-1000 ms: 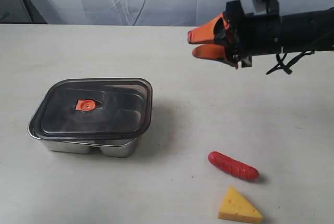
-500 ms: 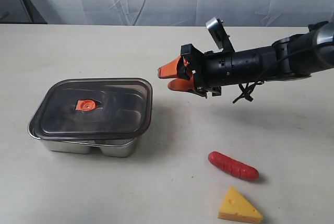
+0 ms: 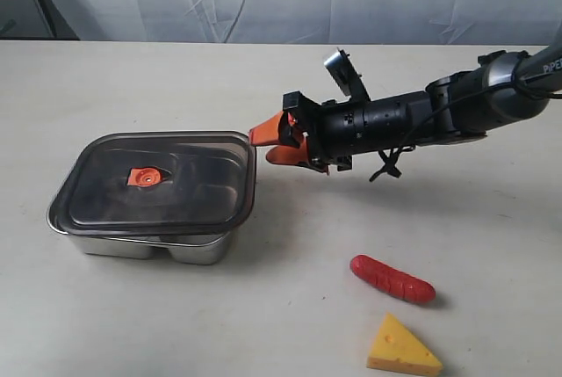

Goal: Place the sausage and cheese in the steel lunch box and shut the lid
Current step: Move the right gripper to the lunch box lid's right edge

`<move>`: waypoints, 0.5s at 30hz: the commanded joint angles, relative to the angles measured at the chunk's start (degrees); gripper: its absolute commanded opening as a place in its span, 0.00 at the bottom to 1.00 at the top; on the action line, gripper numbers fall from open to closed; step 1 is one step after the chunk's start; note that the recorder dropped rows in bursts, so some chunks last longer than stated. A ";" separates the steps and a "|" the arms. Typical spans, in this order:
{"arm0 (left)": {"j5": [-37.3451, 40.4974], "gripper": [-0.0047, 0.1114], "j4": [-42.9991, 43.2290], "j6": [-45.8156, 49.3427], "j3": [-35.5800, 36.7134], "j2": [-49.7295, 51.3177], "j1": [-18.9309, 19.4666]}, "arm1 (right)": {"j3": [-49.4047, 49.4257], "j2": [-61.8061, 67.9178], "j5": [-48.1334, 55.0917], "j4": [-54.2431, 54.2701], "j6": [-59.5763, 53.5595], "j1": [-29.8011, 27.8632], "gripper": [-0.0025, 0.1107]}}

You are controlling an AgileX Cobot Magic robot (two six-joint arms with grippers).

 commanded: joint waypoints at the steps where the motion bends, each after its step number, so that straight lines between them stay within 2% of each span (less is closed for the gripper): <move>1: 0.00 0.04 0.22 -0.12 0.26 -0.36 0.03 | -2.03 1.39 0.17 0.54 -0.56 1.20 0.52; 15: 0.00 0.04 0.22 -0.12 0.26 -0.36 0.03 | -3.85 3.55 0.08 0.54 -0.67 2.35 0.52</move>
